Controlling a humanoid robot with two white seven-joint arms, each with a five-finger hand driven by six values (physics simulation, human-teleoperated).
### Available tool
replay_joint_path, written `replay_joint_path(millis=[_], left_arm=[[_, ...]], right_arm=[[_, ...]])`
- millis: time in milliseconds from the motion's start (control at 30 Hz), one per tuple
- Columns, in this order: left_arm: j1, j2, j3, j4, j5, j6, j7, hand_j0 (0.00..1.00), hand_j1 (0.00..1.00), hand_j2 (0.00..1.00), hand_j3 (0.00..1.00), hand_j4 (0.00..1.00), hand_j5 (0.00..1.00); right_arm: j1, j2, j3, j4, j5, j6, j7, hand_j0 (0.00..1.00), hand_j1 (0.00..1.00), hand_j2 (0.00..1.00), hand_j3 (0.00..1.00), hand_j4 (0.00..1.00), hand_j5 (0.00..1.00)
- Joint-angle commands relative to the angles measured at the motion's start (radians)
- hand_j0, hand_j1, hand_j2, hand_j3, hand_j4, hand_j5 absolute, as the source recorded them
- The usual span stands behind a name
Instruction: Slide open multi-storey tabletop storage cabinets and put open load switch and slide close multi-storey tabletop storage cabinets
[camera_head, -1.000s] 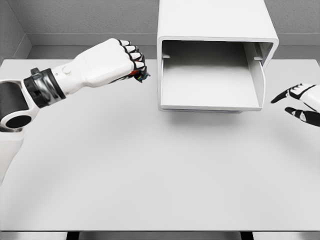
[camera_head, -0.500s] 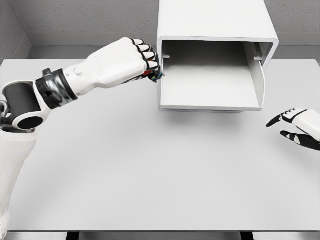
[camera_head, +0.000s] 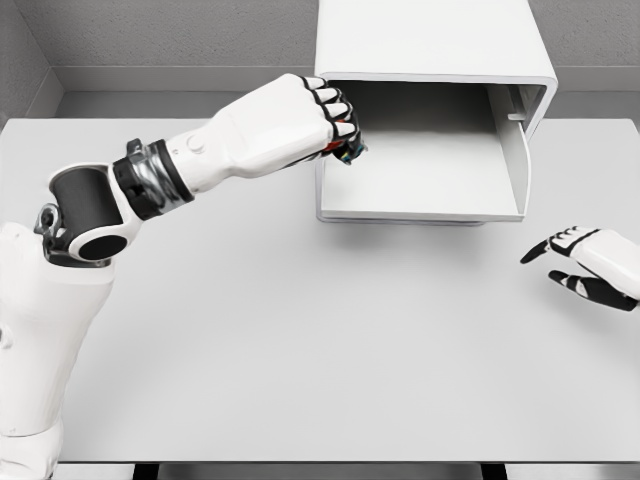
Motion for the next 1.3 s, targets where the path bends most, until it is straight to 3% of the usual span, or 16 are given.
replay_joint_path(millis=[0,100,367,900,1267], left_arm=[[0.0,-0.02,-0.026,0.002,-0.012,0.003,0.001,0.4,0.4,0.4,0.4,0.4,0.4],[-0.002,-0.043,-0.031,0.004,-0.021,0.003,0.001,0.4,0.4,0.4,0.4,0.4,0.4],[-0.003,-0.079,-0.052,0.007,-0.051,0.003,0.001,0.4,0.4,0.4,0.4,0.4,0.4],[0.0,-0.191,-0.093,0.022,-0.161,0.003,-0.001,0.4,0.4,0.4,0.4,0.4,0.4],[0.0,-0.223,-0.11,0.079,-0.181,0.003,-0.001,0.4,0.4,0.4,0.4,0.4,0.4]], right_arm=[[-0.002,0.002,0.003,-0.01,-0.001,0.002,0.0,0.59,0.59,0.59,0.59,0.59,0.59],[-0.017,0.035,0.017,-0.032,0.02,0.002,0.001,0.59,0.59,0.59,0.59,0.59,0.59],[-0.017,0.044,0.019,-0.067,0.027,0.002,0.001,0.58,0.58,0.58,0.58,0.58,0.58],[-0.017,0.07,0.02,-0.067,0.036,0.002,0.001,0.59,0.59,0.59,0.59,0.59,0.59],[-0.017,0.07,0.019,-0.067,0.042,0.002,0.001,0.59,0.59,0.59,0.59,0.59,0.59]])
